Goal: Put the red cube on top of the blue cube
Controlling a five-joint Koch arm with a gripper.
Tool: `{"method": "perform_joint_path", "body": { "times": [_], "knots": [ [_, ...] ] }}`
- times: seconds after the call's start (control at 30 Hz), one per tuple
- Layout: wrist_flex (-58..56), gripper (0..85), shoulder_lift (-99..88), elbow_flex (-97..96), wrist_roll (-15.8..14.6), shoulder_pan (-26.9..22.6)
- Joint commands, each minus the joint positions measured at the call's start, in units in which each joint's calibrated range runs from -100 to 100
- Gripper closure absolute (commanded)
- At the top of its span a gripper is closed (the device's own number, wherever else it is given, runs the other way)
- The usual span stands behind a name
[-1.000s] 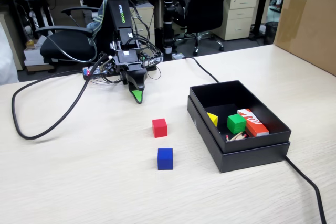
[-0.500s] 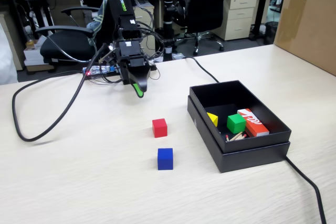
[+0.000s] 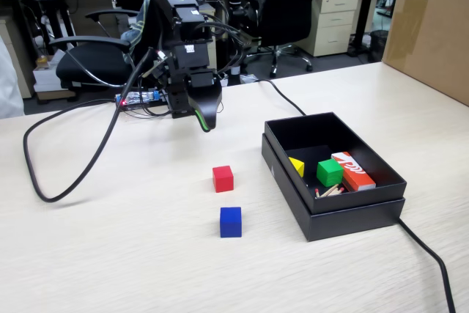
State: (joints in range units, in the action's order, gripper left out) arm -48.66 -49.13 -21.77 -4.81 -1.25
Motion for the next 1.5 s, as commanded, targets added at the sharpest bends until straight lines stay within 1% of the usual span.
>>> {"method": "perform_joint_path", "body": {
  "times": [0.0,0.3,0.57,1.23,1.3,1.47],
  "knots": [
    [-4.0,38.2,5.9,9.3,-0.4,-0.1],
    [-11.2,38.3,25.7,21.4,-0.7,-0.2],
    [-11.8,38.3,37.0,28.4,-0.8,-0.3],
    [-11.9,38.3,49.6,34.1,-0.9,-0.3],
    [-11.9,40.8,50.6,34.6,-0.9,-0.3],
    [-12.5,41.0,52.4,34.6,-0.8,-0.3]
  ]
}}
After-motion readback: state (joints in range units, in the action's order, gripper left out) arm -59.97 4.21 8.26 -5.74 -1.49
